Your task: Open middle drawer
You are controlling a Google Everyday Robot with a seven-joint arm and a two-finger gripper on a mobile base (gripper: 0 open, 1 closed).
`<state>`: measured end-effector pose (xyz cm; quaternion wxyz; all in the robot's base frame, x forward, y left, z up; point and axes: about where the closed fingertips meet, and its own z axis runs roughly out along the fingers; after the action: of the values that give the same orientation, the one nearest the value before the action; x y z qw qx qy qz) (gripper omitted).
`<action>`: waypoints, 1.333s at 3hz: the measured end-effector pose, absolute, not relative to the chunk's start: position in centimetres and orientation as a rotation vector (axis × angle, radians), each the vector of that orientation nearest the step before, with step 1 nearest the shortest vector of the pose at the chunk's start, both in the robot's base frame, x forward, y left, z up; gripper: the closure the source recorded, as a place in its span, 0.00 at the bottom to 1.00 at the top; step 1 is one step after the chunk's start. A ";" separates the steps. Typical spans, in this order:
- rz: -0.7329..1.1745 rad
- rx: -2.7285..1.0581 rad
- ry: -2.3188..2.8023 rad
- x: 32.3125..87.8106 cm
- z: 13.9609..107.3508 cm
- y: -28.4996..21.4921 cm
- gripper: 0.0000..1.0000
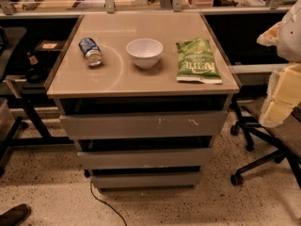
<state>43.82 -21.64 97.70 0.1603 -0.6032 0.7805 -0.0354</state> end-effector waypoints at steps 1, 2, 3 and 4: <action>-0.101 -1.723 2.230 43.8 97.7 -21.6 0.00; -0.053 -1.707 2.248 43.0 96.1 -21.4 0.00; -0.022 -1.604 2.316 40.9 93.0 -21.0 0.00; 0.054 -1.526 2.423 38.7 86.5 -20.1 0.00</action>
Offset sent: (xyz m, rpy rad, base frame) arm -0.0209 0.0036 -0.0442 0.0672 0.0832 -0.0268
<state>38.71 -20.13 86.49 0.1385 -0.5276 0.8379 0.0187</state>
